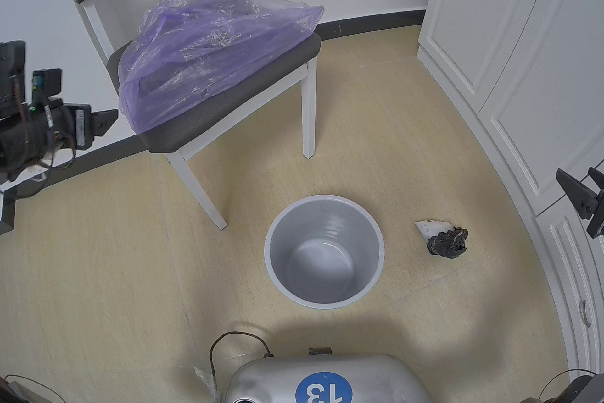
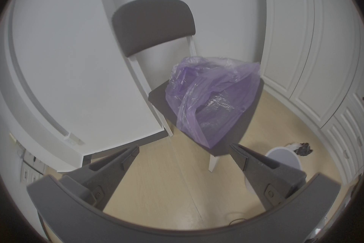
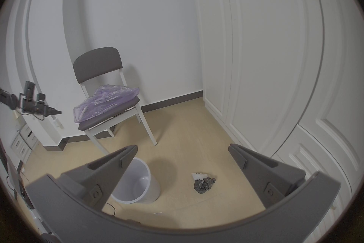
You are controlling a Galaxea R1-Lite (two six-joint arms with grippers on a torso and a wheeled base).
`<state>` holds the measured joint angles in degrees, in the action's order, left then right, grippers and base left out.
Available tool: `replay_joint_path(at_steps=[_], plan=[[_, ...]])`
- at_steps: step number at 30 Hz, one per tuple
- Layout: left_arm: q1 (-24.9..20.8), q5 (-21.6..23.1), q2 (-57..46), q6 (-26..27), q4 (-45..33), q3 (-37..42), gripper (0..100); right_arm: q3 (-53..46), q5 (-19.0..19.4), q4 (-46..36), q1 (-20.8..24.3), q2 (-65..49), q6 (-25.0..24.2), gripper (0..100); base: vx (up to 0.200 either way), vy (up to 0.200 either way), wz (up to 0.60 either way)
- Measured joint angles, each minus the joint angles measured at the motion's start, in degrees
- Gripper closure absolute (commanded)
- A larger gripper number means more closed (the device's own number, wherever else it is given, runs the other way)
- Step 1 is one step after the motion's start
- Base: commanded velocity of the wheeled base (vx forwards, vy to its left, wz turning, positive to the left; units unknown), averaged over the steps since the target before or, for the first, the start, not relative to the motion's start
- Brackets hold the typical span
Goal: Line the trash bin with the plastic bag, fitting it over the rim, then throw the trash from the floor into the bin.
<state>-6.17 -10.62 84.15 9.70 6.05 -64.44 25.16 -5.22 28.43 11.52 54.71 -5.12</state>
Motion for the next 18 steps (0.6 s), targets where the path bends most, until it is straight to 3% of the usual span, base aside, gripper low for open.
replay_joint_path(at_steps=[7, 18], plan=[[-0.94, -1.83, 8.55, 0.37, 7.28, -3.15, 0, 0.11, -0.41, 0.88, 1.34, 2.80, -0.12, 0, 0.000, 0.000, 0.00], [-0.83, -4.05, 12.74, 0.26, 13.82, -3.80, 0, 0.52, -0.41, 1.34, 1.56, 3.63, -2.01, 0, 0.000, 0.000, 0.00]])
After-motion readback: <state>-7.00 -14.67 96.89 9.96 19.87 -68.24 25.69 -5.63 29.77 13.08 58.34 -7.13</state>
